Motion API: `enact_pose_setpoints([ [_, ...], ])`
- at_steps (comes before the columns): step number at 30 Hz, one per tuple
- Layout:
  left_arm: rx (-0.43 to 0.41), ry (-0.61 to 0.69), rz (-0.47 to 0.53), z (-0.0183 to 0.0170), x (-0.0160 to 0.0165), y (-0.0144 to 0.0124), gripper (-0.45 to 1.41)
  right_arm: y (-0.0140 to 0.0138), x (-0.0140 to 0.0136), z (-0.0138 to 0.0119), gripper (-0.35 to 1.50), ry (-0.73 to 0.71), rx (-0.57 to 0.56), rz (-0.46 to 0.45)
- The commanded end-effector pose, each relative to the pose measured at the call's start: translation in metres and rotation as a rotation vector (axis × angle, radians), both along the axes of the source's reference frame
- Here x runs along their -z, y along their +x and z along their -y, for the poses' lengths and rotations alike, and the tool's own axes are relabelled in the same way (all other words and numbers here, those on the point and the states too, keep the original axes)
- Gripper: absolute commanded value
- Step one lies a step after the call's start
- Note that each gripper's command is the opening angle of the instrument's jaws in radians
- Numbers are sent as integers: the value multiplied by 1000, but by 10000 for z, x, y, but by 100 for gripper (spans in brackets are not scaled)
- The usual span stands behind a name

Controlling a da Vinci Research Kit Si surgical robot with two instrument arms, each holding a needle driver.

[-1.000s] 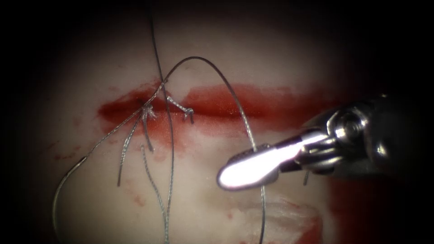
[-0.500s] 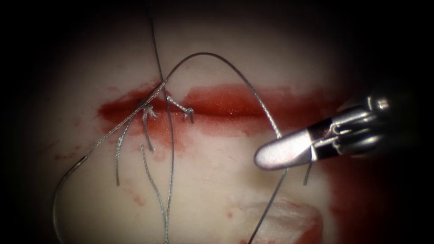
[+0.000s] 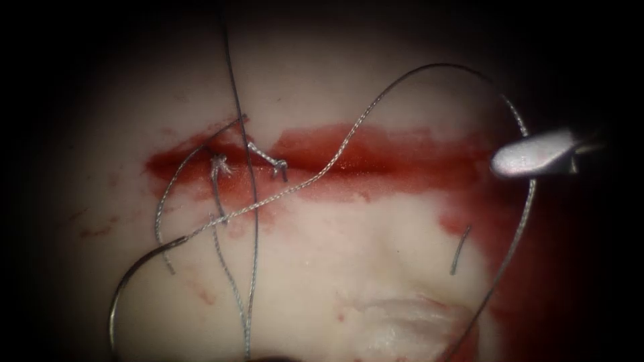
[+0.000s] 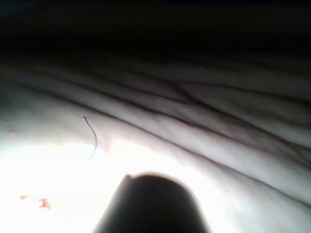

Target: Wound Closure

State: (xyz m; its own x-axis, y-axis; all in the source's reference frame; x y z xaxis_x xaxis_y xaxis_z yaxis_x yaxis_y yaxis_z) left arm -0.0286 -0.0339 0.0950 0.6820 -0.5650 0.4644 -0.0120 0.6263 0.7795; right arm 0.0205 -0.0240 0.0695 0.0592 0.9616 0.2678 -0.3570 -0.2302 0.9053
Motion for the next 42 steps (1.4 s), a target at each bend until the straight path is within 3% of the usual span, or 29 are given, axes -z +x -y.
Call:
enact_pose_setpoints([
  [1, 7, -9, 4, -12, 3, -5, 49, -6, -1, -21, -35, -9, -20, 14],
  [6, 24, -9, 1, -13, 4, 6, 52, -28, -12, -48, -35, -73, -122, 84],
  [10, 32, 13, -13, -10, 6, 20, 52, -44, -16, -55, -35, -101, -164, 150],
  [13, 60, 66, -39, -13, 10, 29, 49, -44, -16, -54, -35, -89, -152, 145],
  [15, 110, 130, -77, -20, 16, 33, 41, -41, -15, -50, -35, -75, -140, 137],
  [16, 168, 186, -111, -32, 24, 37, 71, -37, -13, -46, -35, -67, -113, 119],
  [17, 202, 212, -119, -38, 29, 39, 88, -35, -12, -44, -35, -57, -92, 103],
  [18, 228, 223, -117, -47, 35, 42, 93, -34, -11, -43, -35, -55, -85, 99],
  [20, 255, 256, -103, -60, 47, 48, 94, -32, -9, -43, -35, -63, -79, 100],
  [24, 434, 417, -168, -100, 78, 74, 84, -35, -7, -45, -35, -65, -75, 98],
  [26, 526, 406, -204, -113, 84, 87, 59, -35, -6, -45, -35, -64, -74, 98],
  [27, 570, 397, -236, -117, 85, 92, 69, -36, -6, -45, -35, -64, -74, 98],
  [30, 655, 340, -350, -123, 81, 109, 89, -37, -6, -46, -35, -63, -73, 97],
  [32, 685, 329, -422, -124, 76, 117, 91, -38, -5, -46, -35, -61, -70, 95],
  [35, 766, 436, -546, -122, 63, 131, 91, -40, -5, -47, -35, -62, -73, 98],
  [37, 778, 552, -600, -117, 47, 140, 88, -39, -5, -47, -35, -62, -73, 98],
  [40, 771, 550, -602, -112, 33, 145, 89, -39, -5, -47, -35, -62, -73, 98],
  [42, 809, 632, -641, -104, 26, 148, 81, -39, -5, -47, -35, -62, -73, 98],
])
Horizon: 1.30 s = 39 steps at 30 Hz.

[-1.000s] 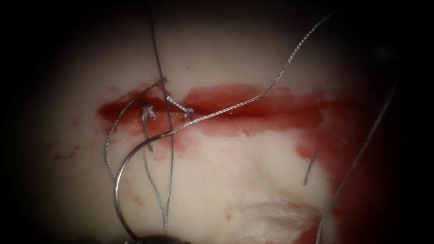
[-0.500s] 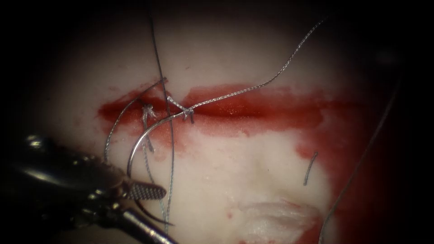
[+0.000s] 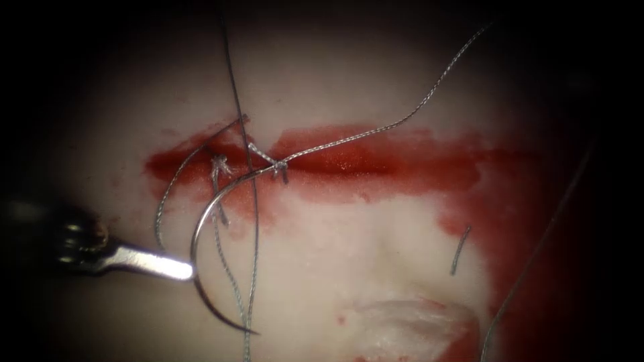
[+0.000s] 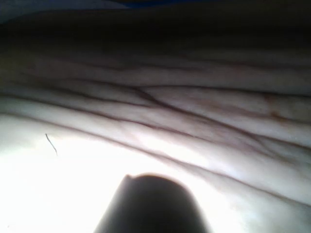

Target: Wound Closure

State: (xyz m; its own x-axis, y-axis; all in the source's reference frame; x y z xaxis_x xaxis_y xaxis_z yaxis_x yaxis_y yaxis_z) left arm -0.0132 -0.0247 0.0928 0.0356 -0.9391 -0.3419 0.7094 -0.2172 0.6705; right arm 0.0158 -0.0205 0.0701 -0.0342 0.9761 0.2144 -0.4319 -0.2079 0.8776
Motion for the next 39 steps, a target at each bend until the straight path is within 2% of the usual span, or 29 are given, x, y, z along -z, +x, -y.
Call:
enact_pose_setpoints([
  [1, 19, 25, -4, -10, 3, -7, 79, 8, 0, -12, -35, -7, -1, -3],
  [4, 65, 101, -24, -5, -1, -13, 69, 9, -1, -11, -35, -8, -3, -3],
  [6, 118, 199, 24, -3, -5, -21, 59, 11, -1, -10, -35, -10, -4, -2],
  [7, 193, 273, 105, -1, -9, -23, 52, 12, -1, -9, -35, -10, -5, -2],
  [9, 256, 301, 174, 1, -14, -24, 31, 13, -1, -9, -35, -10, -6, -1],
  [10, 288, 282, 191, 1, -18, -27, 0, 14, -1, -9, -35, -7, -3, -4],
  [11, 307, 303, 132, 2, -19, -28, 0, 15, 0, -8, -35, -7, -3, -3],
  [12, 312, 318, 91, 1, -19, -28, 10, 16, 0, -8, -35, -7, -4, -3],
  [15, 288, 310, 6, 1, -19, -30, 10, 18, 0, -7, -35, -5, -1, -6],
  [17, 287, 308, 2, 1, -20, -30, -45, 19, 1, -6, -35, -5, -2, -5],
  [20, 291, 304, 0, 0, -24, -33, -45, 21, 1, -6, -35, -2, 4, -9],
  [21, 292, 302, -1, 1, -26, -33, -32, 21, 1, -5, -35, -2, 3, -9],
  [22, 292, 300, -1, 2, -27, -33, -8, 22, 2, -5, -35, -2, 4, -9],
  [23, 290, 299, -4, 3, -27, -32, 32, 22, 2, -4, -35, -2, 4, -10],
  [24, 290, 303, -13, 3, -25, -31, 46, 22, 2, -4, -35, -2, 4, -10],
  [26, 290, 313, -22, 3, -20, -30, 51, 22, 3, -4, -35, -1, 4, -10],
  [30, 295, 296, -82, -1, -15, -32, 46, 24, 3, -3, -35, 0, 7, -13],
  [33, 283, 282, -126, 3, -20, -32, 56, 25, 3, -2, -35, 1, 9, -14],
  [39, 300, 310, -121, 0, -12, -30, 62, 26, 4, -2, -35, 1, 9, -14],
])
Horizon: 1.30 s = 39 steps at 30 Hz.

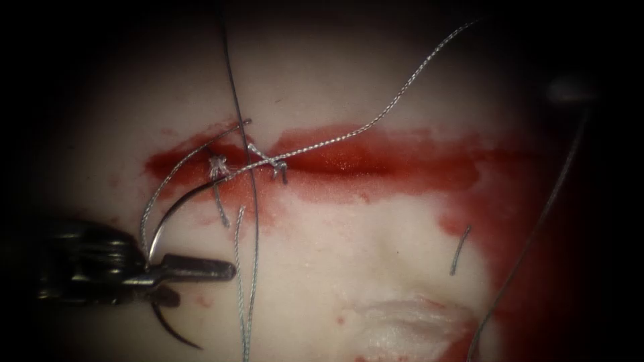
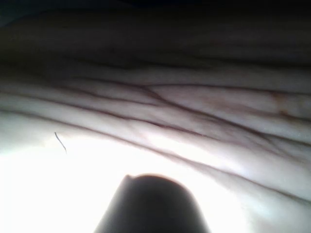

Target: Wound Closure

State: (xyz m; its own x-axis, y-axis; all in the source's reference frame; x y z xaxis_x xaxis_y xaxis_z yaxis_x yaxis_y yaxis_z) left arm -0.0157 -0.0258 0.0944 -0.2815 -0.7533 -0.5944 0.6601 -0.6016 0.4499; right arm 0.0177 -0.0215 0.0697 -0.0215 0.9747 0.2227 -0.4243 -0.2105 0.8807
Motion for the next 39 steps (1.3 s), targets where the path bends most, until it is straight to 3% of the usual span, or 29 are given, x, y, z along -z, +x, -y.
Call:
enact_pose_setpoints([
  [1, 19, 7, 19, -13, 6, -5, 62, 7, 0, -12, -35, -7, -1, -3],
  [11, 43, 40, 69, -26, 25, 5, 62, 7, 0, -11, -35, -6, 2, -5],
  [15, 50, 21, 74, -30, 30, 11, 46, 7, 0, -11, -35, -7, 2, -5],
  [33, -81, 23, -154, -9, 6, 22, 49, 9, 0, -9, -35, -5, 6, -9],
  [38, -94, 13, -172, -1, -10, 19, 27, 10, 1, -9, -35, -4, 8, -10],
  [39, -97, 15, -172, 1, -12, 19, 14, 10, 1, -9, -35, -4, 8, -10],
])
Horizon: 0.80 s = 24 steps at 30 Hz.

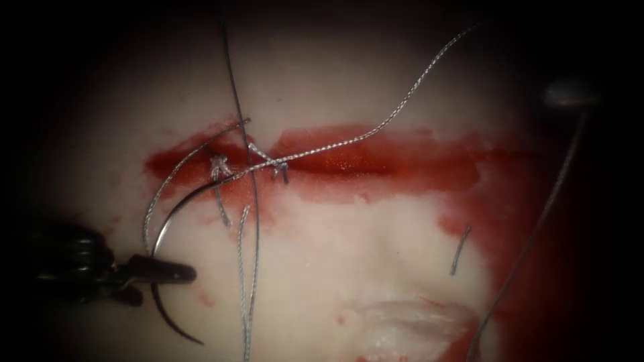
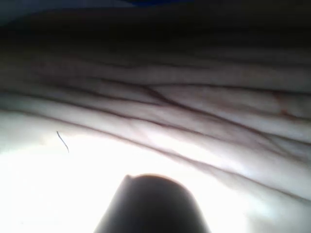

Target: Wound Closure

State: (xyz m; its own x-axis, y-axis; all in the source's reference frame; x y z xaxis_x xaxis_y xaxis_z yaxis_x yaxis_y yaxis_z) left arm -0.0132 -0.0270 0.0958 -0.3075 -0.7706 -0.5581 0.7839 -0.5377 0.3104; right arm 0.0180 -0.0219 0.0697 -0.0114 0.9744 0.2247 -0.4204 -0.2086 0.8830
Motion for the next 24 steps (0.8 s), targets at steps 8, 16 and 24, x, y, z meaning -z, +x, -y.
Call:
enact_pose_setpoints([
  [8, -59, -21, 58, -21, 10, -7, -45, 7, 1, -13, -35, -4, -1, -4],
  [16, 18, -63, 144, -51, 43, 9, -45, -4, 15, -20, 64, -148, 32, -86],
  [24, 121, -151, 90, -76, 49, 31, -45, -31, 41, -34, 76, -276, 14, -33],
])
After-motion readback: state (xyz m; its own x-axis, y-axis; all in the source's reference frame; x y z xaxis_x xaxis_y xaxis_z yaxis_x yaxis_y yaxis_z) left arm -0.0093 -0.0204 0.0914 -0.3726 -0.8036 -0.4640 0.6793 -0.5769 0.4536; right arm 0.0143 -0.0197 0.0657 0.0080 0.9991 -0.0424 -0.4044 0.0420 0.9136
